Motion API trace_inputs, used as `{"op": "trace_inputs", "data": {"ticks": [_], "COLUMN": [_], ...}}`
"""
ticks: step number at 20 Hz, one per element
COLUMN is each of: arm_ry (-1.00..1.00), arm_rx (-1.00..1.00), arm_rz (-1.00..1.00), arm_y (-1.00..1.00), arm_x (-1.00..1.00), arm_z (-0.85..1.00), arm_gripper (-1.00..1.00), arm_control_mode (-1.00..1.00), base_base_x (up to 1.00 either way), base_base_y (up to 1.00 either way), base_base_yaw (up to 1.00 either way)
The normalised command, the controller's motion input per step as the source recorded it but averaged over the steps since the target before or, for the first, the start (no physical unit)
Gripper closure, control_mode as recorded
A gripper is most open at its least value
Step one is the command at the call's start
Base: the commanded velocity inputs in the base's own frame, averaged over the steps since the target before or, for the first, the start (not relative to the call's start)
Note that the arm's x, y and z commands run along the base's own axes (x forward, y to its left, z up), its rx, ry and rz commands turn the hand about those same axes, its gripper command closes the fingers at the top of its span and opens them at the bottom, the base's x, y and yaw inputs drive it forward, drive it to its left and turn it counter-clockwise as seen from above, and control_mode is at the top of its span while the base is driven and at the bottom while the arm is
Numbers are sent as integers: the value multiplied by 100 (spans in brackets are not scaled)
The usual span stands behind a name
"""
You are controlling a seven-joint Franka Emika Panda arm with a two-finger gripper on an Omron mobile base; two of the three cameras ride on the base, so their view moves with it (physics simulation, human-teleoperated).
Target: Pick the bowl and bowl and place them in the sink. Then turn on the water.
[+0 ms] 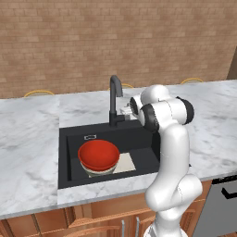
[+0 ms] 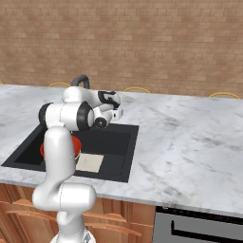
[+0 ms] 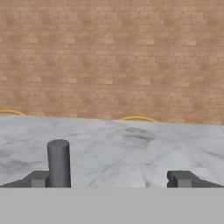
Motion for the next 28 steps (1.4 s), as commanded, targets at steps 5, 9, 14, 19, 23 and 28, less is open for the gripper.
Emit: {"op": "trace_inputs", "data": {"ticks": [5, 9, 14, 19, 23, 28], "arm_ry": [0, 0, 0, 0, 0, 0], "arm_rx": [0, 0, 0, 0, 1, 1], "arm_rz": [0, 0, 0, 0, 0, 0], "arm_y": [-34, -36, -40, -45, -47, -49], "arm_x": [0, 0, 0, 0, 0, -1], "arm_z": [0, 0, 0, 0, 0, 0], "arm_gripper": [-100, -100, -100, -100, -100, -100], "arm_control_mode": [-100, -100, -100, -100, -100, -100], "base_base_x": [0, 0, 0, 0, 0, 0], "base_base_y": [0, 0, 0, 0, 0, 0], "base_base_yaw": [0, 0, 0, 0, 0, 0]}}
